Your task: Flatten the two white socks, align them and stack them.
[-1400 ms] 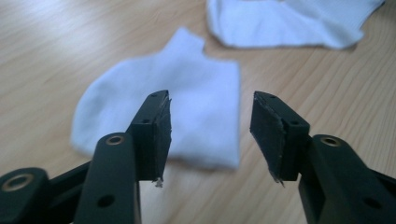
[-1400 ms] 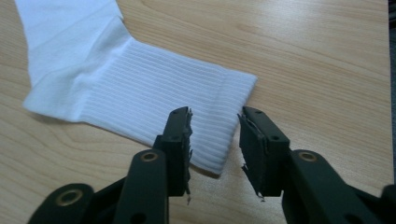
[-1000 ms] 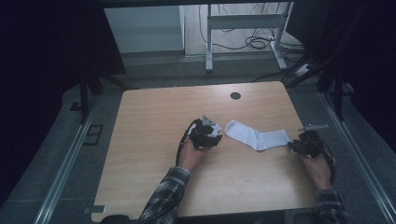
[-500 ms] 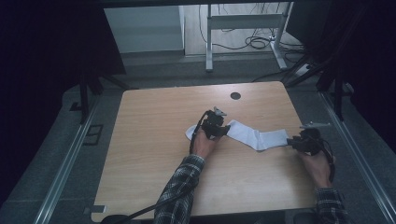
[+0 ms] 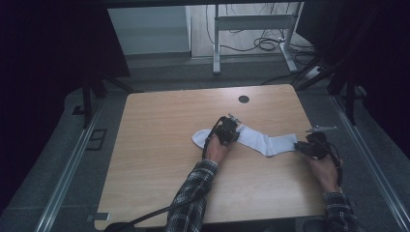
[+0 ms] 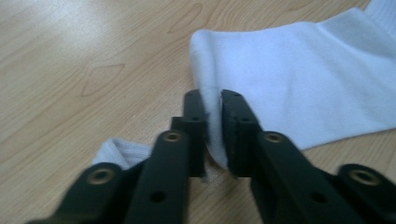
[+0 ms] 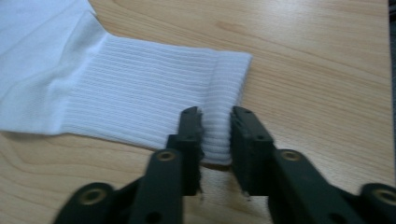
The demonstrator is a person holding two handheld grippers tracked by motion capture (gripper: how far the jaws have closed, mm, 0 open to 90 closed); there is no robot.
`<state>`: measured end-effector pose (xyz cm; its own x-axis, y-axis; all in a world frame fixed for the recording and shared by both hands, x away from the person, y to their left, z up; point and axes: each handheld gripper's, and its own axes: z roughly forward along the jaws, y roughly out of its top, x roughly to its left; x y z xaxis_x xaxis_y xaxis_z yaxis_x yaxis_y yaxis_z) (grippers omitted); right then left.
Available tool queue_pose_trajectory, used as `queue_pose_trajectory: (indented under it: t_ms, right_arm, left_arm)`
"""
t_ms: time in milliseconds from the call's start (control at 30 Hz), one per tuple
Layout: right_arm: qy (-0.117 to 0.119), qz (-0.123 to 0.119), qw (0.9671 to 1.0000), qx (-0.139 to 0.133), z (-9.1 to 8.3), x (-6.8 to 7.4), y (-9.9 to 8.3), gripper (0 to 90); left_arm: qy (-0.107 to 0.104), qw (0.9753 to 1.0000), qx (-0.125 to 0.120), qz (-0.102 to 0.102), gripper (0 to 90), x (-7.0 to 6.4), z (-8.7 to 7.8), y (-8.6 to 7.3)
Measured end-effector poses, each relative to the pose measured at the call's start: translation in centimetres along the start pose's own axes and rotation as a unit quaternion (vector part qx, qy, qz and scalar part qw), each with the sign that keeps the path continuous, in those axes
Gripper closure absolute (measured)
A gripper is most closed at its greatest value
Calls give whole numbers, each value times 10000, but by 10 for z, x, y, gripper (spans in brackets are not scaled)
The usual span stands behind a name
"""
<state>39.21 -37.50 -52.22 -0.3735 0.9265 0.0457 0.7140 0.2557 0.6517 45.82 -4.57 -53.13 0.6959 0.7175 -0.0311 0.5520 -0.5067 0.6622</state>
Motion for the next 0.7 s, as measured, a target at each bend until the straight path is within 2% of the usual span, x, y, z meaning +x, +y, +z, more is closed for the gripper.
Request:
queue_pose_trajectory:
  t_ms: [67,167,300,500,533,567,700]
  right_arm:
    - [52,47,10000,22,0,0,1,808]
    - [108,78,9999,55,-1,2,1,820]
    - [145,44,9997,-169,-11,2,4,821]
    - [227,22,9993,-280,-19,5,7,822]
    - [278,-22,9992,-298,-21,7,8,822]
    - [290,-54,9991,-316,-22,8,8,822]
    - [354,-106,9986,-368,-26,13,9,823]
  left_arm:
    - [-50,9999,-15,-90,848,1,0,-1]
    - [-23,9999,-61,-87,859,0,-3,-1]
    - [-73,9998,-160,-94,859,1,-13,0]
    - [-157,9992,-341,-102,859,0,-34,-1]
    - [-192,9989,-405,-133,859,0,-42,-3]
    - [-192,9989,-405,-133,859,0,-42,-3]
    - [-209,9985,-487,-156,859,4,-59,-10]
